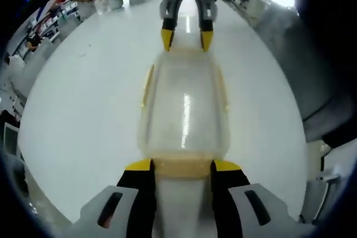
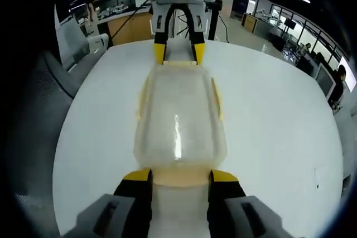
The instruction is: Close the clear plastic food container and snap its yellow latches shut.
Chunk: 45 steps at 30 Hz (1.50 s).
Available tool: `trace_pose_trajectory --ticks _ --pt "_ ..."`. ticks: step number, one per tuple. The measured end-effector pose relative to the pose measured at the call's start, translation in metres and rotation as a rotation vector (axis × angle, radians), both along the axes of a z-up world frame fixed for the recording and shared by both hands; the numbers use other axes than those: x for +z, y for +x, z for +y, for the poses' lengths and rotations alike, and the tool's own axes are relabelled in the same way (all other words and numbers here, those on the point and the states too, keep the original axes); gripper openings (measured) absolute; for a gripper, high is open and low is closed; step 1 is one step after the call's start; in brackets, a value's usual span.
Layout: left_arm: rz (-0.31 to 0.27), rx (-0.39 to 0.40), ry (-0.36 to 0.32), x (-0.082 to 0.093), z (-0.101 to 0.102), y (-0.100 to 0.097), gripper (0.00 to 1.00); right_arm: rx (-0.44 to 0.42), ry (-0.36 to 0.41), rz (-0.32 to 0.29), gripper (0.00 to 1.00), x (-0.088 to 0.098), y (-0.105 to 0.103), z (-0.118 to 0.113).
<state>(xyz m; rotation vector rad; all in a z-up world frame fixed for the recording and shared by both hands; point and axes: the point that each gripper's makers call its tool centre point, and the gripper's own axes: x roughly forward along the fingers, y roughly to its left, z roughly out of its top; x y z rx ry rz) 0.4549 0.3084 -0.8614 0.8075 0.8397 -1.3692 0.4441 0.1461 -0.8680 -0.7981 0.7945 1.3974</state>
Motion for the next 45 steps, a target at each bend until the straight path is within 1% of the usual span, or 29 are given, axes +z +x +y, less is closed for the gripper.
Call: trace_pose_trajectory --ticks 4,6,11,14,18,24,28,30,32,36,41,45 --pt "-0.004 0.009 0.0 0.015 -0.006 -0.002 0.35 0.008 0.009 -0.012 0.36 0.016 -0.001 -0.005" --pt "-0.013 0.007 0.01 0.022 -0.009 -0.003 0.35 0.014 0.012 -0.022 0.36 0.025 -0.001 -0.007" --pt "-0.039 0.01 0.007 0.041 -0.015 -0.004 0.35 0.02 0.012 -0.046 0.36 0.043 -0.002 -0.014" --pt "-0.032 0.021 -0.012 0.053 -0.018 -0.006 0.35 0.025 0.012 -0.052 0.36 0.055 -0.004 -0.018" --pt "-0.043 0.016 -0.002 0.066 -0.021 -0.011 0.35 0.031 0.017 -0.046 0.36 0.07 -0.008 -0.02" --pt "-0.051 0.033 -0.009 0.082 -0.027 -0.012 0.35 0.051 0.019 -0.073 0.36 0.091 -0.007 -0.026" --pt "-0.057 0.033 -0.018 0.089 -0.035 -0.014 0.35 0.057 0.006 -0.088 0.36 0.094 -0.007 -0.034" --pt "-0.057 0.032 -0.014 0.09 -0.038 -0.016 0.35 0.059 0.008 -0.094 0.36 0.095 -0.007 -0.037" --pt "-0.059 0.029 -0.004 0.09 -0.038 -0.015 0.35 0.057 0.017 -0.083 0.36 0.097 -0.008 -0.038" --pt "-0.076 0.033 0.019 0.092 -0.036 -0.012 0.35 0.059 0.039 -0.079 0.36 0.105 -0.007 -0.035" --pt "-0.069 0.051 -0.004 0.095 -0.038 -0.015 0.35 0.067 0.029 -0.068 0.36 0.105 -0.006 -0.038" --pt "-0.08 0.065 0.0 0.099 -0.041 -0.014 0.35 0.075 0.037 -0.073 0.36 0.109 -0.004 -0.042"
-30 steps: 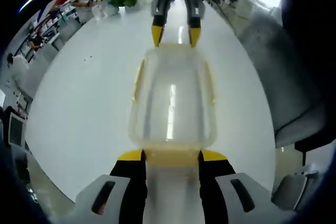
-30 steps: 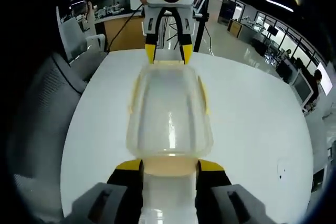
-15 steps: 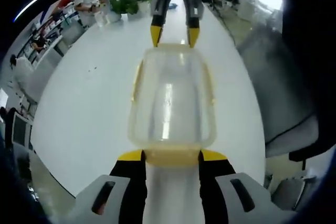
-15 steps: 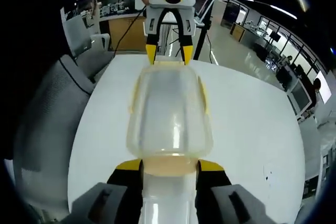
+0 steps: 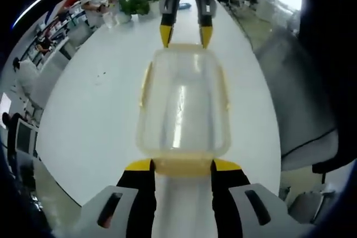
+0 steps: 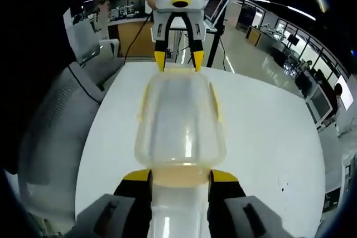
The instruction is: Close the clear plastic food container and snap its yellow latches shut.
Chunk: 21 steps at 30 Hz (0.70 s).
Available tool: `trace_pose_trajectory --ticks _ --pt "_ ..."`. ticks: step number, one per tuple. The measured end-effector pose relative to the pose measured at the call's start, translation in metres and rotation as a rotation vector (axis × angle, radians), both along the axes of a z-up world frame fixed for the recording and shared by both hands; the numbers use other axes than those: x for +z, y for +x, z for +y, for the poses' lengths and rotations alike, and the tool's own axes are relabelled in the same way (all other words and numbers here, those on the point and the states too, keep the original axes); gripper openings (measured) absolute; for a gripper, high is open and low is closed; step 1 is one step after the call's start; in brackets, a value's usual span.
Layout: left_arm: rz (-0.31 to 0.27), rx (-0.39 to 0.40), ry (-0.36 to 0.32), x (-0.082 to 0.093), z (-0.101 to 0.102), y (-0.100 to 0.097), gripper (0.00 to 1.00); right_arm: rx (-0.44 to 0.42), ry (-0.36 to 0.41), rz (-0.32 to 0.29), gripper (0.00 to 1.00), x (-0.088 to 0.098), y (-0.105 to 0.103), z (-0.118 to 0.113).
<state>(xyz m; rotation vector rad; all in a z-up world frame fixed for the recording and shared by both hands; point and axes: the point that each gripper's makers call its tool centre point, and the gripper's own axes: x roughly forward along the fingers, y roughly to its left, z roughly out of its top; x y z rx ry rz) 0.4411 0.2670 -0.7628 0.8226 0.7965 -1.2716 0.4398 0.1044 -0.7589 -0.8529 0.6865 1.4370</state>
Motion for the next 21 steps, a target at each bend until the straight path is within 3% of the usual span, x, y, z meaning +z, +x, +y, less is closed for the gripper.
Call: trace_pose_trajectory --ticks 14,21 --pt "-0.006 0.04 0.018 0.001 -0.035 -0.01 0.35 0.043 0.012 -0.002 0.36 0.005 -0.006 -0.033" --pt "-0.049 0.055 0.002 0.009 -0.057 -0.007 0.35 0.036 0.019 -0.022 0.36 0.008 -0.001 -0.058"
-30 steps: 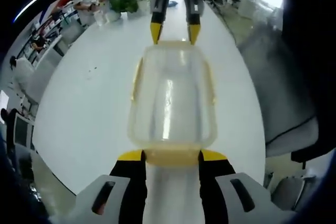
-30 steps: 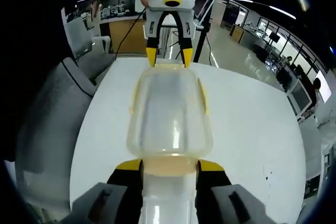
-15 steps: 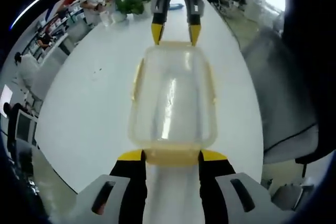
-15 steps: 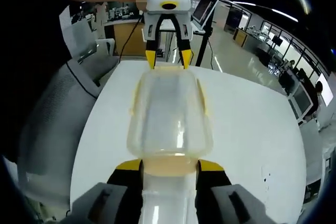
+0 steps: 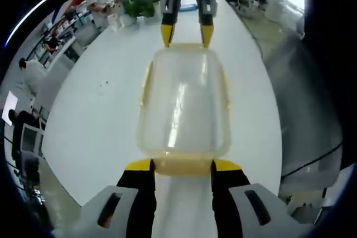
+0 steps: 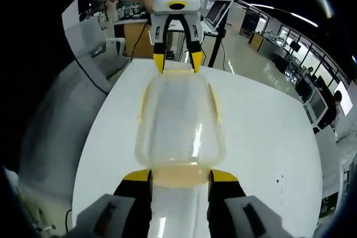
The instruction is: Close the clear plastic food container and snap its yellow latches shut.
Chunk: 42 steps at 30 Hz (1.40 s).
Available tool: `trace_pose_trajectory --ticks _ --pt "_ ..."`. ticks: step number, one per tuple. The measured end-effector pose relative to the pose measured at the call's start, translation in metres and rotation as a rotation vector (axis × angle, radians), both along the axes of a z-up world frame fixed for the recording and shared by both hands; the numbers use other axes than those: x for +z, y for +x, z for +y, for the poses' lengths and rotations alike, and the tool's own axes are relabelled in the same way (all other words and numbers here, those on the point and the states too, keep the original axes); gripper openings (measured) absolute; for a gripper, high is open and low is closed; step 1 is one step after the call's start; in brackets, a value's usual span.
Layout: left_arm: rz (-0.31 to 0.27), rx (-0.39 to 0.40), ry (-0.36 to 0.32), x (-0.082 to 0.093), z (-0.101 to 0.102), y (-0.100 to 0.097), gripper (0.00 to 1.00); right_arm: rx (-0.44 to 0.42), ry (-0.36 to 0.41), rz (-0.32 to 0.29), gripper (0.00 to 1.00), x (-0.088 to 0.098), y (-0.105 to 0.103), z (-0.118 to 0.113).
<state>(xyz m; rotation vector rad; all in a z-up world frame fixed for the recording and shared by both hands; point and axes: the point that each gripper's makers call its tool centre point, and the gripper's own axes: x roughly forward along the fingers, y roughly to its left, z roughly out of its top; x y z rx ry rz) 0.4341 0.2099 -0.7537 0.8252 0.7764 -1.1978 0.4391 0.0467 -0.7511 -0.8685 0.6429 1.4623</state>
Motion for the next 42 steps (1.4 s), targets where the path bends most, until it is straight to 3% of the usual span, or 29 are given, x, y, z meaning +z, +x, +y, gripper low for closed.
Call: trace_pose_trajectory --ticks 18,25,34,42 --pt "-0.002 -0.004 0.029 0.003 -0.049 0.001 0.35 0.013 0.007 -0.016 0.36 -0.001 0.003 -0.046" --pt "-0.003 -0.01 0.061 -0.005 -0.066 0.005 0.35 0.006 0.009 -0.024 0.36 -0.003 0.004 -0.064" --pt "-0.004 -0.029 0.03 -0.002 -0.101 0.007 0.35 -0.02 -0.022 -0.037 0.36 -0.006 0.003 -0.099" --pt "-0.028 -0.065 0.036 0.001 -0.129 0.011 0.35 -0.048 -0.036 -0.047 0.36 0.005 0.002 -0.128"
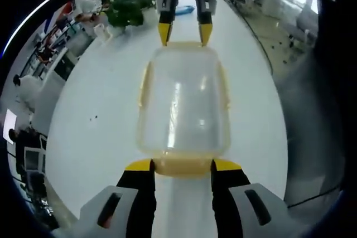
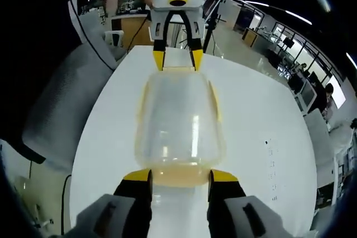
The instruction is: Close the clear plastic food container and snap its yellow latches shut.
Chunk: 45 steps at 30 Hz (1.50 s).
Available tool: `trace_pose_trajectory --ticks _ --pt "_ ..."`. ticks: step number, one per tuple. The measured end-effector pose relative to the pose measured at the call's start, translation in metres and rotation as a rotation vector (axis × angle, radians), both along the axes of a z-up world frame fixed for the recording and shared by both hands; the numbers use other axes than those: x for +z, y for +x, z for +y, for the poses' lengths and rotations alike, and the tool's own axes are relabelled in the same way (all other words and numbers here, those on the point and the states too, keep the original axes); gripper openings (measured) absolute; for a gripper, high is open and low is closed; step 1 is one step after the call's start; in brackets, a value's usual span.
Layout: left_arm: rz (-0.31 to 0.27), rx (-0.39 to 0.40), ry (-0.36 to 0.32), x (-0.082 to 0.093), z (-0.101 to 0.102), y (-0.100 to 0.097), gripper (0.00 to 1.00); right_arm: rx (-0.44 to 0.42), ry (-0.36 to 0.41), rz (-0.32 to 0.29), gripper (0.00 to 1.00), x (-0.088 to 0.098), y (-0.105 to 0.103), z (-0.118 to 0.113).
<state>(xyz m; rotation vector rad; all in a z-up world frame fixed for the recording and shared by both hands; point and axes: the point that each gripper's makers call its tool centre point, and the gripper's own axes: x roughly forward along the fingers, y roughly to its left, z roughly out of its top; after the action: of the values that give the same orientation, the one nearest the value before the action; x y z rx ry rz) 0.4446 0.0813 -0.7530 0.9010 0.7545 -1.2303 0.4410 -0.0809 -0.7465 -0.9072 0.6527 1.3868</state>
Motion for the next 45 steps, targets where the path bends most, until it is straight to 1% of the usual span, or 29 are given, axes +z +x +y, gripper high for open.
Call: trace_pose_trajectory --ticks 3,8,10,13,17,22,23,24,25,26,27,29,30,34,37,39,41,43,45 --pt "0.004 -0.008 -0.009 0.001 -0.01 0.0 0.35 -0.011 -0.006 0.002 0.36 0.001 -0.001 -0.009" --pt "0.013 -0.011 -0.017 0.001 -0.018 0.0 0.35 -0.021 -0.018 0.005 0.36 0.002 -0.002 -0.017" --pt "0.013 -0.01 -0.015 0.0 -0.021 0.0 0.35 -0.023 -0.019 0.003 0.36 0.003 -0.001 -0.019" --pt "0.025 -0.007 -0.017 -0.005 -0.022 -0.001 0.35 -0.025 -0.032 0.011 0.36 -0.001 -0.002 -0.02" --pt "0.049 0.0 -0.02 -0.013 -0.024 0.0 0.35 -0.02 -0.054 0.019 0.36 -0.009 -0.002 -0.022" --pt "0.056 -0.013 -0.02 -0.027 -0.034 0.003 0.35 -0.036 -0.065 0.033 0.36 -0.02 0.0 -0.031" --pt "0.061 -0.017 -0.014 -0.032 -0.035 0.004 0.35 -0.041 -0.072 0.034 0.36 -0.025 0.0 -0.032" --pt "0.066 -0.018 -0.009 -0.035 -0.036 0.004 0.35 -0.041 -0.085 0.022 0.36 -0.027 0.0 -0.033" --pt "0.061 -0.037 0.019 -0.04 -0.035 0.004 0.35 -0.04 -0.087 0.019 0.36 -0.029 -0.002 -0.031" --pt "0.06 -0.055 0.04 -0.043 -0.035 0.003 0.35 -0.04 -0.087 0.022 0.36 -0.03 -0.003 -0.031" --pt "0.067 -0.053 0.036 -0.047 -0.037 0.003 0.35 -0.052 -0.087 0.044 0.36 -0.034 -0.004 -0.034" --pt "0.084 -0.049 0.02 -0.049 -0.04 0.003 0.35 -0.069 -0.094 0.063 0.36 -0.045 -0.003 -0.041" --pt "0.096 -0.034 0.005 -0.05 -0.042 0.005 0.35 -0.077 -0.09 0.072 0.36 -0.049 -0.004 -0.042" --pt "0.097 -0.052 0.016 -0.056 -0.045 0.005 0.35 -0.089 -0.081 0.083 0.36 -0.055 -0.005 -0.044" --pt "0.109 -0.061 0.022 -0.061 -0.045 0.006 0.35 -0.094 -0.081 0.097 0.36 -0.062 -0.007 -0.045" --pt "0.117 -0.061 0.014 -0.062 -0.048 0.006 0.35 -0.098 -0.086 0.103 0.36 -0.068 -0.006 -0.048" --pt "0.106 -0.058 0.012 -0.063 -0.052 0.009 0.35 -0.101 -0.09 0.086 0.36 -0.07 -0.001 -0.051" --pt "0.106 -0.055 0.015 -0.066 -0.052 0.01 0.35 -0.099 -0.095 0.094 0.36 -0.072 0.001 -0.051" --pt "0.12 -0.05 0.014 -0.07 -0.051 0.008 0.35 -0.085 -0.105 0.098 0.36 -0.076 0.0 -0.051"
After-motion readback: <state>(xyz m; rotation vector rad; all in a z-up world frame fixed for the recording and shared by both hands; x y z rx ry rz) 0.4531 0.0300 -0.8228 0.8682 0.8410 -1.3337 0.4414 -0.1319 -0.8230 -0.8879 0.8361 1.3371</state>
